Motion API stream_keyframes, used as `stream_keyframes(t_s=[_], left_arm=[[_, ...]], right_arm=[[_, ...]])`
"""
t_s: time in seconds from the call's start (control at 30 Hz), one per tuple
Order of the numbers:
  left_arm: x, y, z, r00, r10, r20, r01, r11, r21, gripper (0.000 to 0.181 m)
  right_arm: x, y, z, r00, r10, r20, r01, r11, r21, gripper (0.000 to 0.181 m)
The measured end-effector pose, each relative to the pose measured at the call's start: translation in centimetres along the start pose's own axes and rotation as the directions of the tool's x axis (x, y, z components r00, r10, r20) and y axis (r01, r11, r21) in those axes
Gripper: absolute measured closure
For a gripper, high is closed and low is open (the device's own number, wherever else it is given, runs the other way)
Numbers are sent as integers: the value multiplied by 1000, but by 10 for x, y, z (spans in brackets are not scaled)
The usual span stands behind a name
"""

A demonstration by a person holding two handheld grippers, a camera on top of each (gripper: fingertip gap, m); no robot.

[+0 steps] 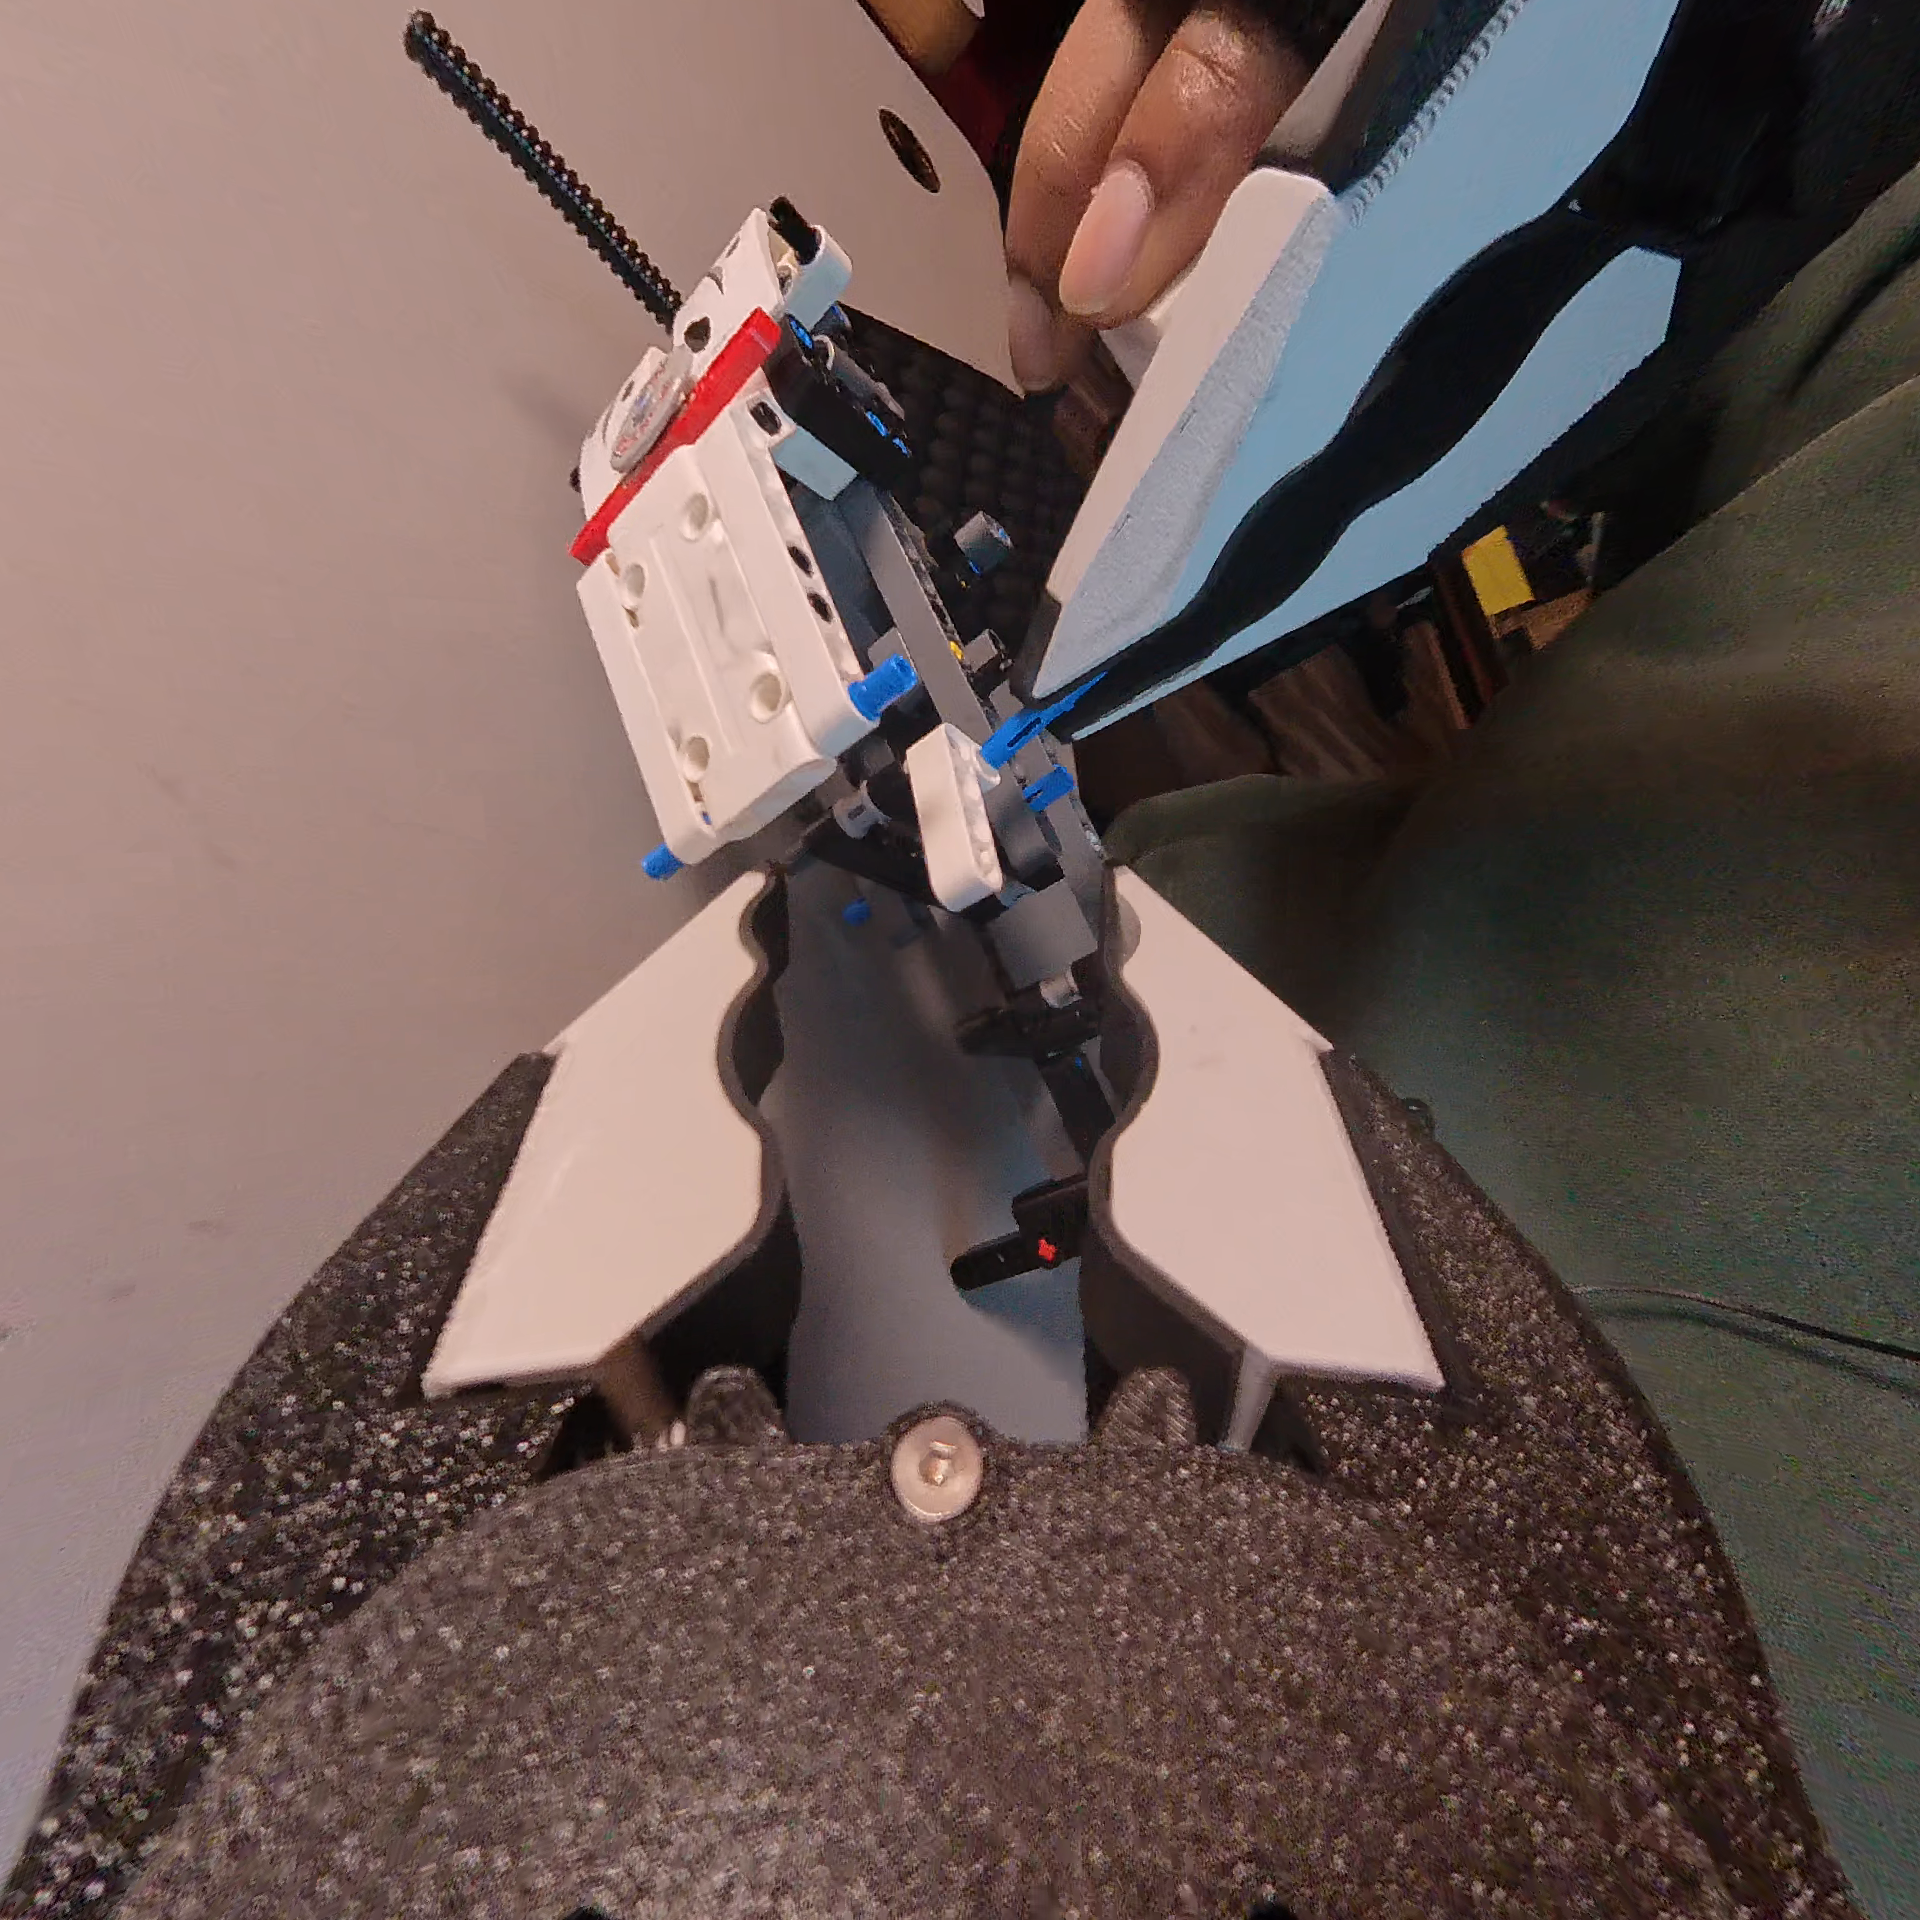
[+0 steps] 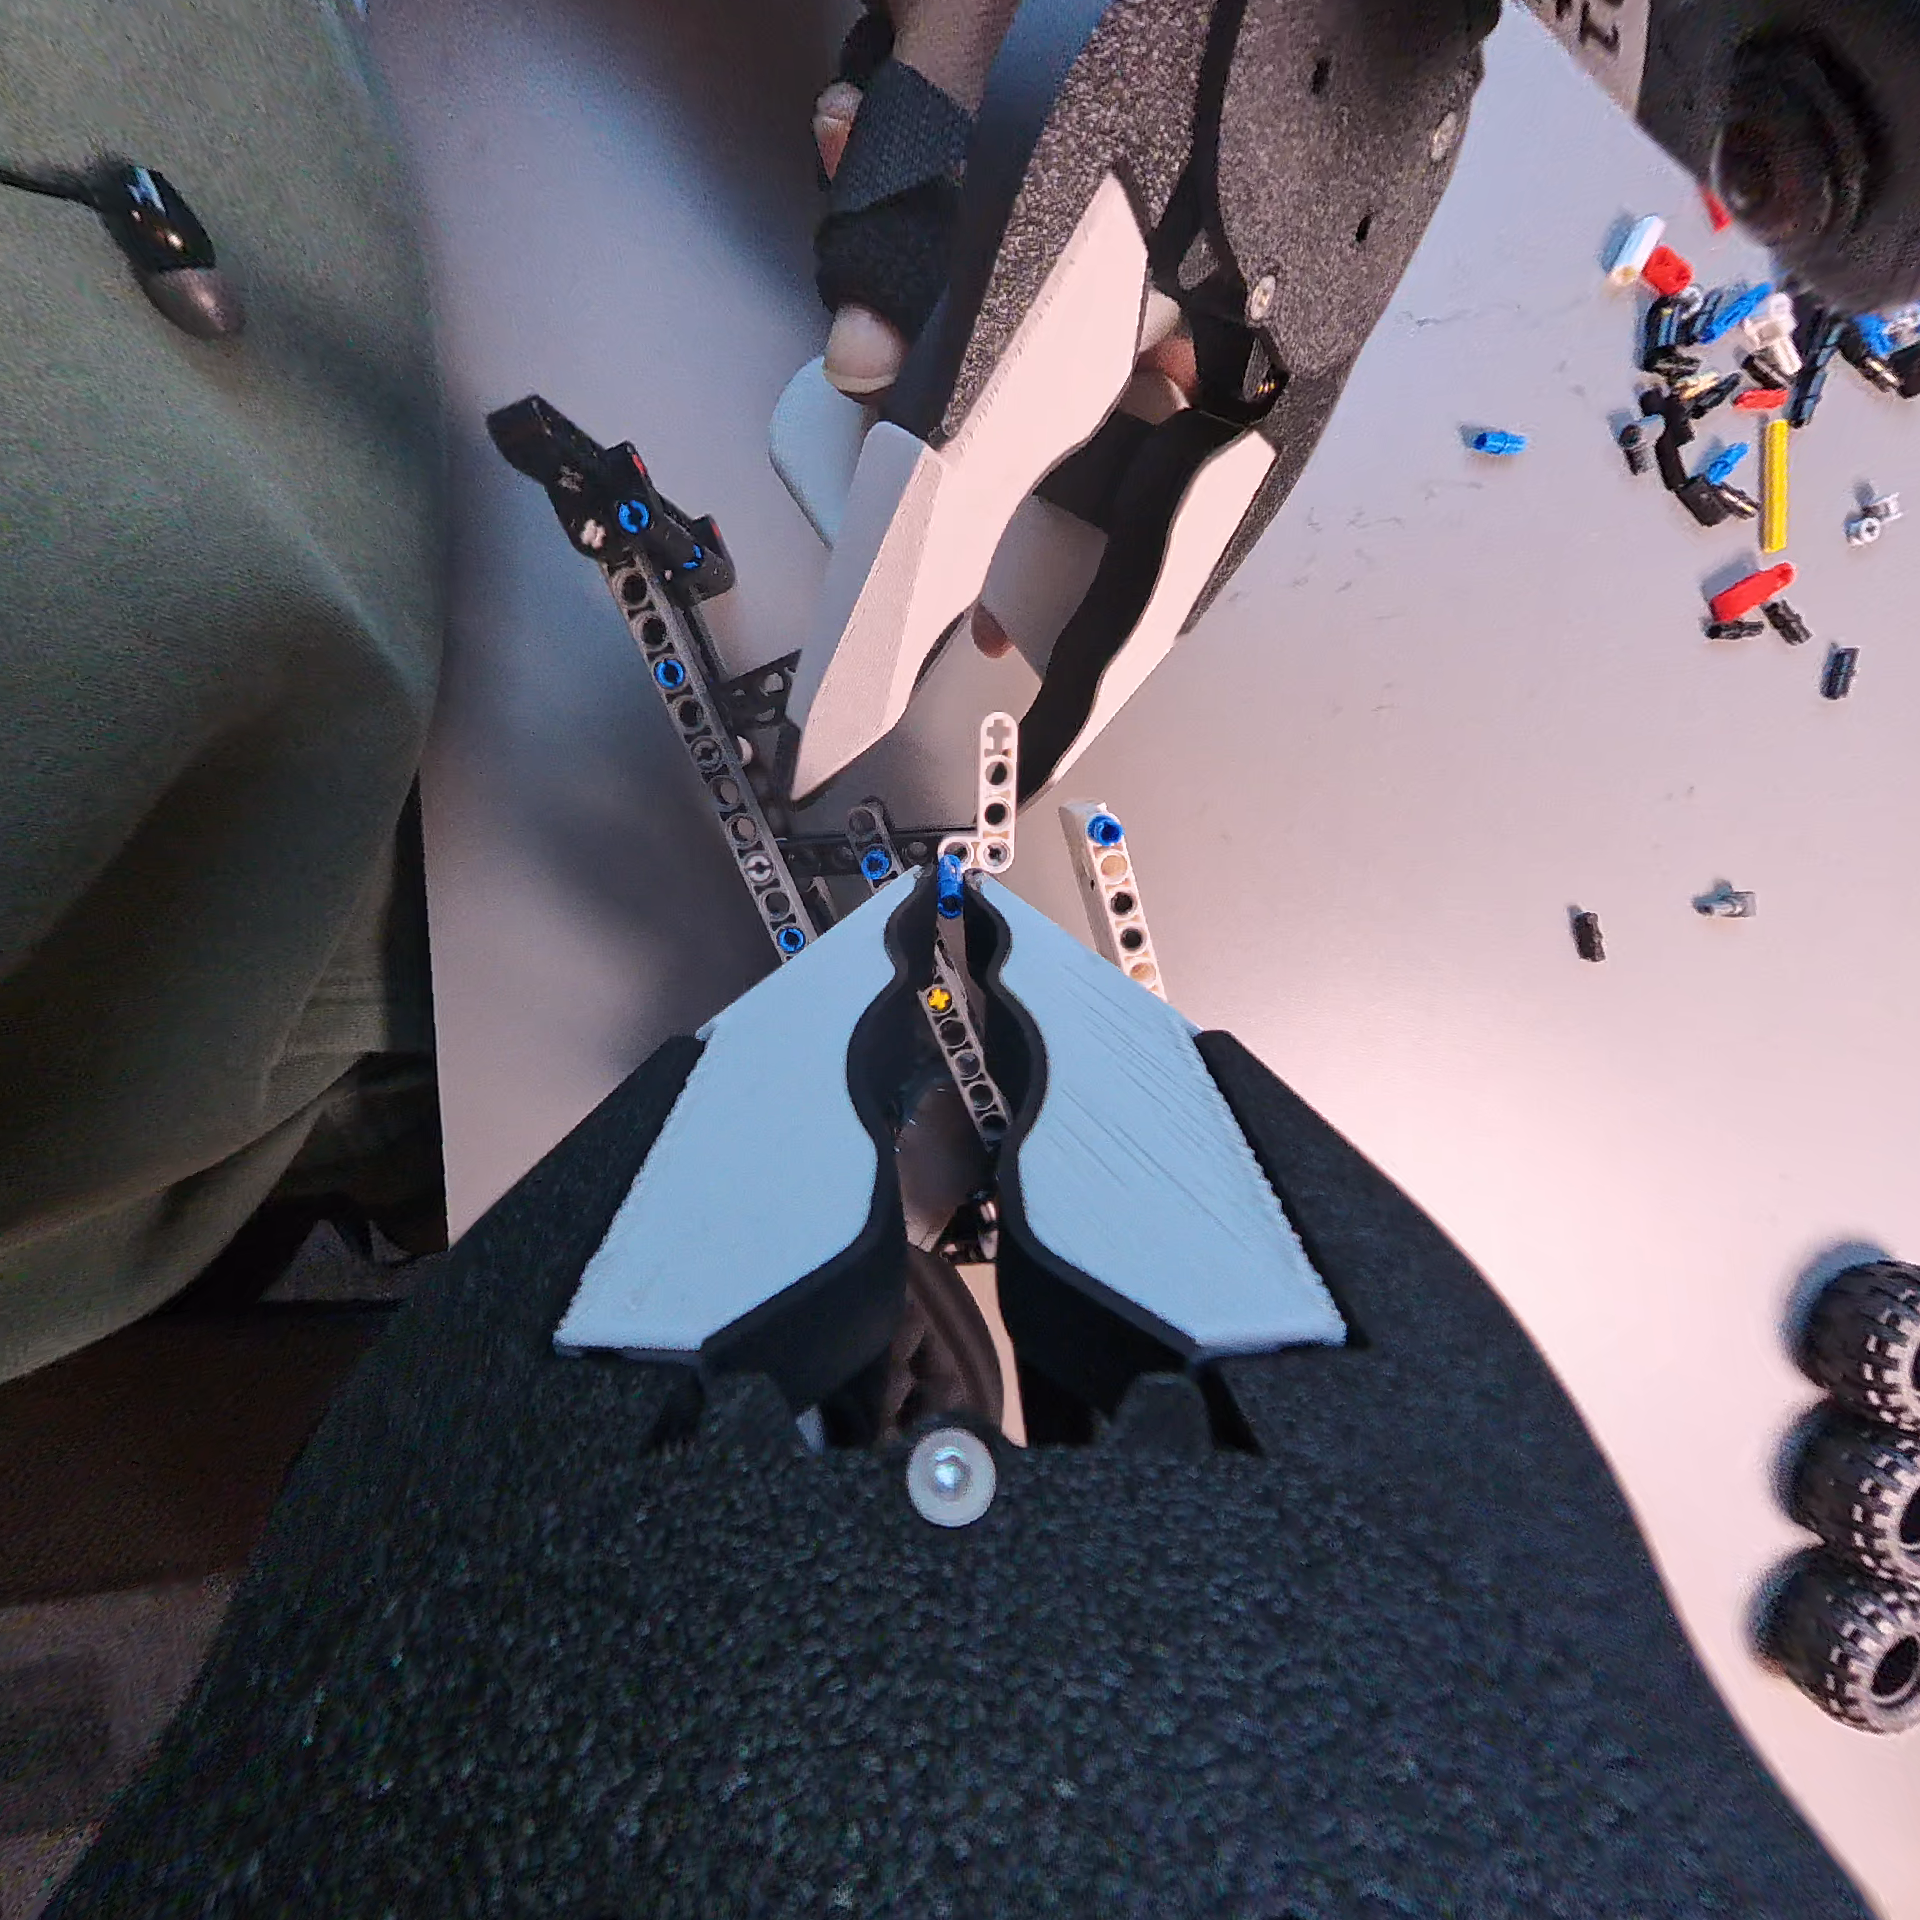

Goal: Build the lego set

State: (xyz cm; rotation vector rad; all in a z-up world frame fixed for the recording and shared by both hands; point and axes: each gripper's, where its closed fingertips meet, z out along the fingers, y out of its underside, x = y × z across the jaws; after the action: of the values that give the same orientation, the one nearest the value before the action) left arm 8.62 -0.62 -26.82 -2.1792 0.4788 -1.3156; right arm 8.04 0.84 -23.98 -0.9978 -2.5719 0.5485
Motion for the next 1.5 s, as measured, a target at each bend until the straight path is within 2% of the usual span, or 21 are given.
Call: stream_keyframes(t_s=[0.17, 0.33, 0.43, 0.77, 1.0, 1.37, 1.5], left_arm=[[3, -2, 4, 993, -100, -57, 102, 995, 23, 116], [-1, 1, 10, 993, -114, -21, 114, 993, 12, 116], [0, 0, 11, 991, -129, -32, 130, 991, 18, 122], [-3, 0, 13, 991, -134, -18, 135, 991, 22, 127], [-3, -1, 13, 991, -134, -5, 134, 991, 29, 128], [-4, -2, 14, 991, -129, 19, 128, 991, 41, 129], [-5, -2, 14, 991, -130, 34, 129, 991, 44, 129]], right_arm=[[1, -2, 1, 999, -35, 16, 36, 998, -46, 177], [2, -7, 1, 999, -29, 23, 30, 999, -39, 177], [3, -6, 2, 999, -33, 17, 33, 998, -45, 177], [0, -2, 1, 1000, -3, 13, 3, 1000, -28, 178], [1, -2, 2, 998, -61, -6, 60, 996, -73, 177], [2, -1, 3, 999, 49, -6, -49, 997, -57, 178], [2, 0, 3, 1000, 0, 8, 1, 991, -136, 178]])
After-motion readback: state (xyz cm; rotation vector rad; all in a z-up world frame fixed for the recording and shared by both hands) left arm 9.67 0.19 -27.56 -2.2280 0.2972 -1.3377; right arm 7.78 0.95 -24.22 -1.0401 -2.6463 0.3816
